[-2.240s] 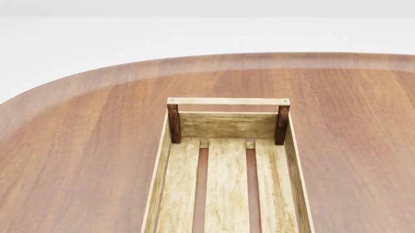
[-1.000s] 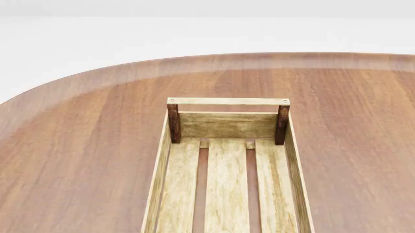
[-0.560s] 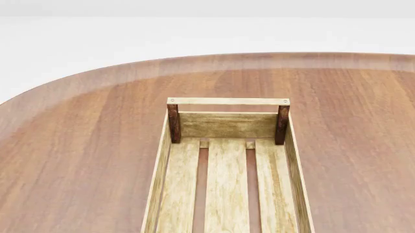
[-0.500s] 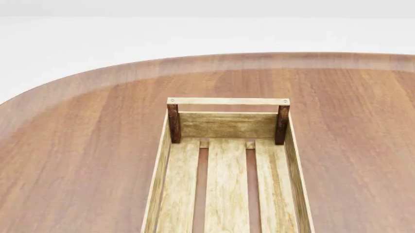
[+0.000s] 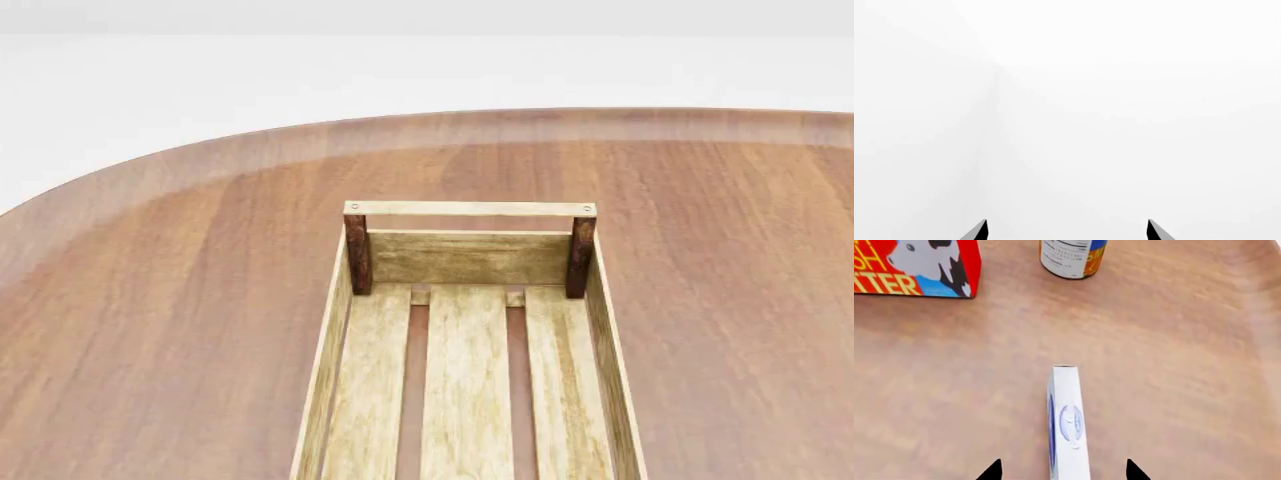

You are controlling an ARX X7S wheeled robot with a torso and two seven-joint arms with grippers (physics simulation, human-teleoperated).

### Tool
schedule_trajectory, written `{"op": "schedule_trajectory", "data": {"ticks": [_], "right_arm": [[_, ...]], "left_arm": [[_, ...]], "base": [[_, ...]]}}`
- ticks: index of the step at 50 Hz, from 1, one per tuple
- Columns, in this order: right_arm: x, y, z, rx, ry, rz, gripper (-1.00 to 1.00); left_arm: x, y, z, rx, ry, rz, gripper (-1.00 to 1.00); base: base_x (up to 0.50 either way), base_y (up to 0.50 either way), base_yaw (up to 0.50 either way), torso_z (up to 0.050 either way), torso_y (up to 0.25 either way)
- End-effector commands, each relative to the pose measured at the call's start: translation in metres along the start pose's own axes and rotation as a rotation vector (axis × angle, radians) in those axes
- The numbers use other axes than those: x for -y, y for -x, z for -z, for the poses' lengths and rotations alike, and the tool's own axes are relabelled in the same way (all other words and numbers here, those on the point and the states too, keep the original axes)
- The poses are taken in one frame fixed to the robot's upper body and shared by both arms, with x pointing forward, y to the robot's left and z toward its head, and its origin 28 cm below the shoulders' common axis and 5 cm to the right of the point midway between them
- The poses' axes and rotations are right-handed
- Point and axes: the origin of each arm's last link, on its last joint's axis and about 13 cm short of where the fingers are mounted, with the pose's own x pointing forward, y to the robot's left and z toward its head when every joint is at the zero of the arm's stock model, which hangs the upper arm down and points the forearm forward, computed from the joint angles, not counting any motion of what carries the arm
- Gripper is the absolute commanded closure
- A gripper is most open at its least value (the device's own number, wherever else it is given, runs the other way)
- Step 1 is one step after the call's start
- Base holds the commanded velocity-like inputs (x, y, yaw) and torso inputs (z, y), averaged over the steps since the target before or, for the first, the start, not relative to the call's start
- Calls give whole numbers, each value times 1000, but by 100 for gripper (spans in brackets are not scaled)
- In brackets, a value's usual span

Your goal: Pick up the cream cheese and put it in the tray.

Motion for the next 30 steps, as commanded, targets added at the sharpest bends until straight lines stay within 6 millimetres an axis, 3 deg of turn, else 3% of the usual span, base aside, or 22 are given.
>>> {"op": "schedule_trajectory", "data": {"ticks": [1, 16, 30], "right_arm": [[-2, -3, 2, 2, 4, -2, 100], [-1, 2, 1, 35, -1, -30, 100], [9, 27, -6, 158, -15, -66, 100]], "left_arm": [[0, 0, 0, -3, -1, -3, -100], [0, 0, 0, -2, 0, -7, -100], [0, -1, 1, -5, 0, -5, -100]], "base": [[0, 0, 0, 0, 0], [0, 0, 0, 0, 0], [0, 0, 0, 0, 0]]}}
